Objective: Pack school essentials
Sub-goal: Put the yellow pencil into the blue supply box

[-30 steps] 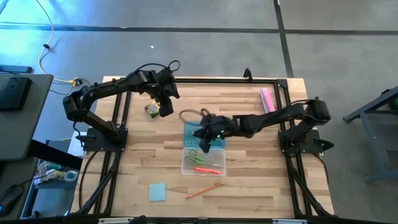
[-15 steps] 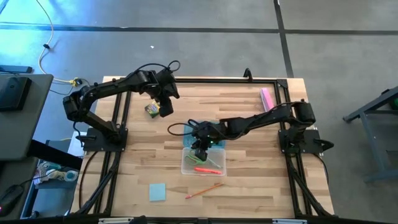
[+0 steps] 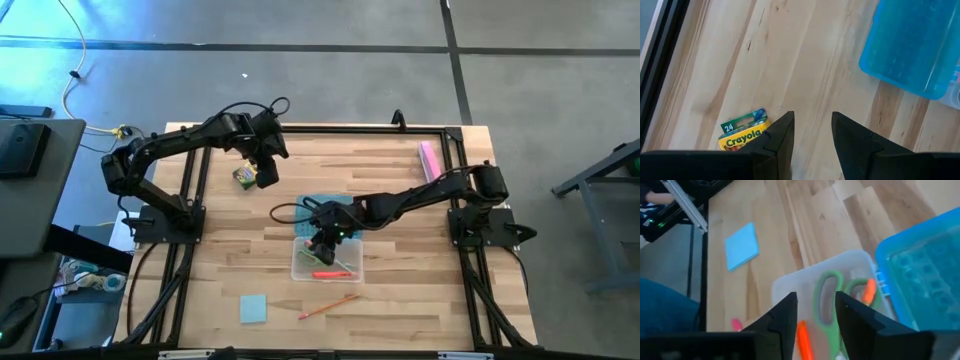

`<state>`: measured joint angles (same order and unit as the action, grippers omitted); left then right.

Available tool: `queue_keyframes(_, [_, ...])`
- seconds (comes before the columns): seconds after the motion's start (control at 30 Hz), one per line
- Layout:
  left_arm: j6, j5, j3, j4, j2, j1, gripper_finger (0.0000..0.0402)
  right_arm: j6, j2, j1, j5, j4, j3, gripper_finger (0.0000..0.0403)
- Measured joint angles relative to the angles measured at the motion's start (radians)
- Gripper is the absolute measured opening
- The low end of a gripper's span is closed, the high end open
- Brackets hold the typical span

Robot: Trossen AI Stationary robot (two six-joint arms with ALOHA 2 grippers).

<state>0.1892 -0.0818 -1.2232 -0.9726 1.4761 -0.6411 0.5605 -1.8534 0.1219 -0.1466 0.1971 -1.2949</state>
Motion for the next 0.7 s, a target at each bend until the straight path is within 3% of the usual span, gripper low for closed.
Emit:
queue_keyframes(0.2, [-0.044, -0.004, 0.000, -0.001, 0.000, 0.001, 0.0120, 0.041, 0.030, -0.005, -0.004, 0.038, 0.000, 0.0128])
queue_keyframes(0.47, [-0.123, -0.131, 0.000, -0.029, 0.000, 0.066, 0.0145, 0.009, 0.194, -0.002, 0.209, 0.267, 0.000, 0.0118])
queue_keyframes(0.7, [-0.224, -0.135, 0.000, -0.027, 0.000, 0.222, 0.0190, -0.003, 0.370, 0.006, 0.399, 0.468, 0.000, 0.0117])
